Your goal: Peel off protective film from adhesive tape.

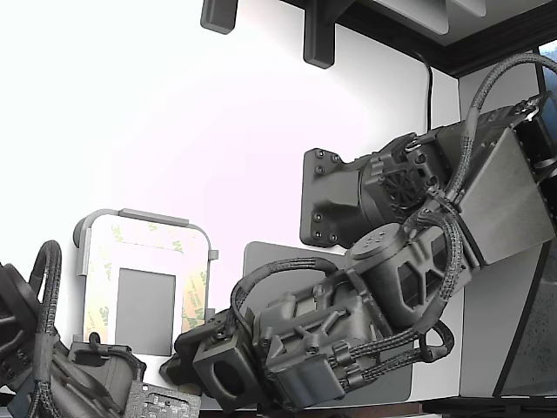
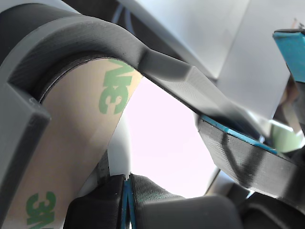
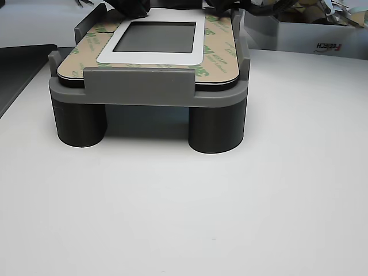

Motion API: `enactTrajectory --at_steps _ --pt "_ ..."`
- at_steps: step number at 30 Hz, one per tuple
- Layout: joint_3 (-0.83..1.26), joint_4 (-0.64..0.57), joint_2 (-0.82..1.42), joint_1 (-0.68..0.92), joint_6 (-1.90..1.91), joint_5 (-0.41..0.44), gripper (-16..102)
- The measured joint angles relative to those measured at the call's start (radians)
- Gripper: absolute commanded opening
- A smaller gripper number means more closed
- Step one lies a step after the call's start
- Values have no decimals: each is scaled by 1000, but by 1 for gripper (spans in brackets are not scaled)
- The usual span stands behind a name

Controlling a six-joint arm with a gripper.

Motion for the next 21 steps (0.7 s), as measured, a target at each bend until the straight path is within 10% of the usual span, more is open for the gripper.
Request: enactTrajectory --at_steps 21 --pt "2 -20 15 0 40 3 -11"
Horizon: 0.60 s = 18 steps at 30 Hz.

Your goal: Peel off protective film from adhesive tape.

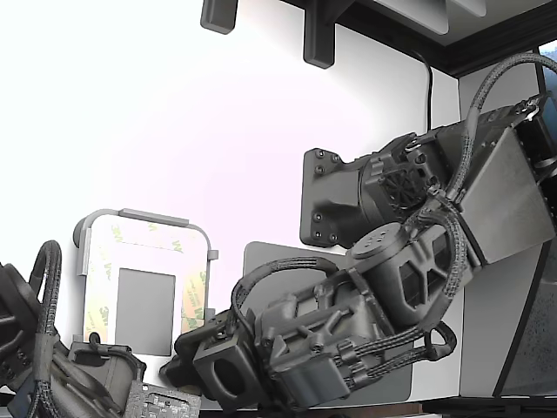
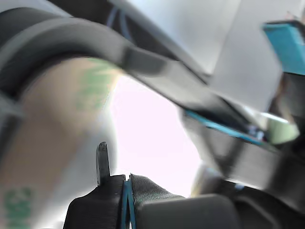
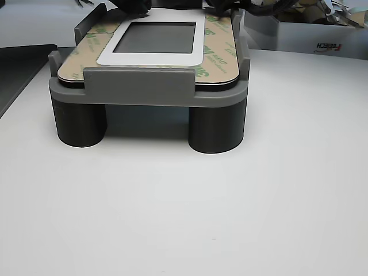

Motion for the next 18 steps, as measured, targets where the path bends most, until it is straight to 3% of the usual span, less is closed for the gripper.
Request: enactTrajectory --at_steps 18 --pt "-3 0 -23 0 -69 -2 -11"
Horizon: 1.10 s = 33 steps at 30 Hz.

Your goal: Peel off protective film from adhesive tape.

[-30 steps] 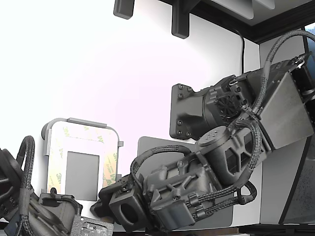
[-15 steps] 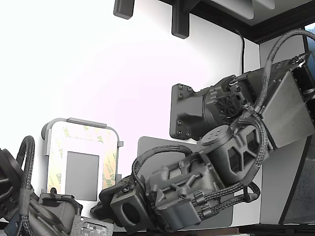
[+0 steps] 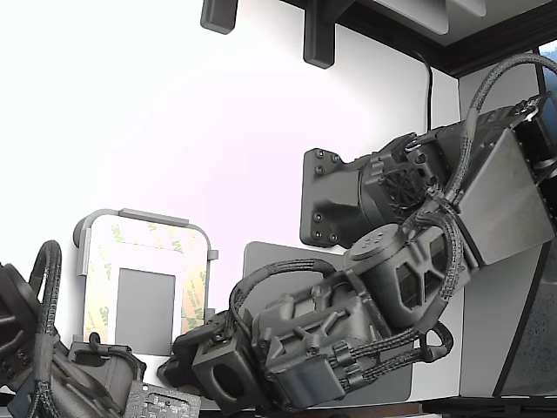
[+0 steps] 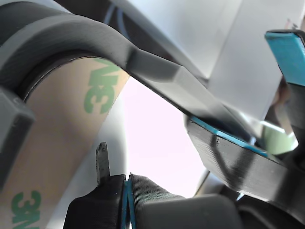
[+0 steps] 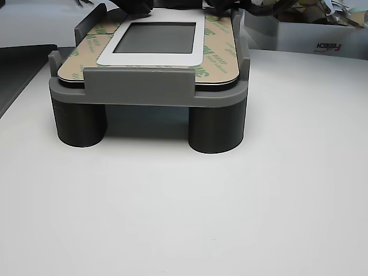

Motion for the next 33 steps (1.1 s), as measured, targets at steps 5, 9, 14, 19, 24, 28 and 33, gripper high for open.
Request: enactTrajectory --at_steps 5,9,14,19,24,28,33 --pt "0 0 0 0 -3 2 -11" --pt "0 0 0 0 -3 2 -11" --pt "5 0 0 0 5 2 -11" --pt "6 0 0 0 8 2 -11" --pt "6 2 0 0 12 0 -11" --pt "-6 6 -3 0 14 2 -11" --pt "-23 6 -23 0 11 2 -11"
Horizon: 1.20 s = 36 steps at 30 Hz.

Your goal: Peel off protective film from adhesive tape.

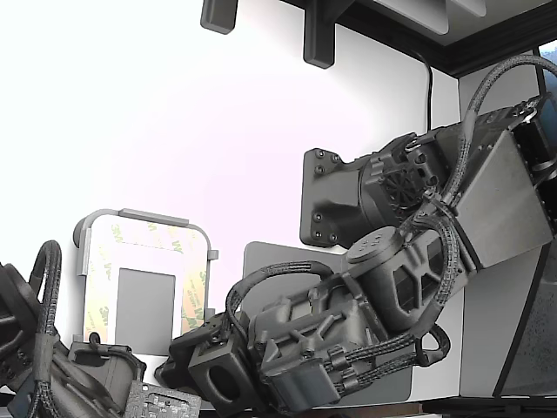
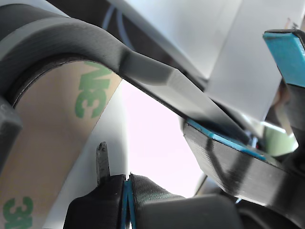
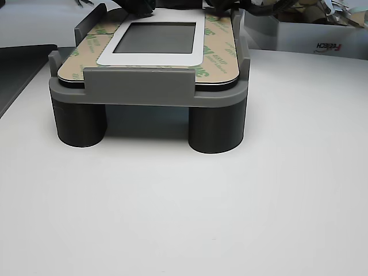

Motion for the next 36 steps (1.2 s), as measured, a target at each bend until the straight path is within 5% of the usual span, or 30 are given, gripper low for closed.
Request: enactTrajectory --at_steps 36 --pt "3 11 18 14 0 11 -11"
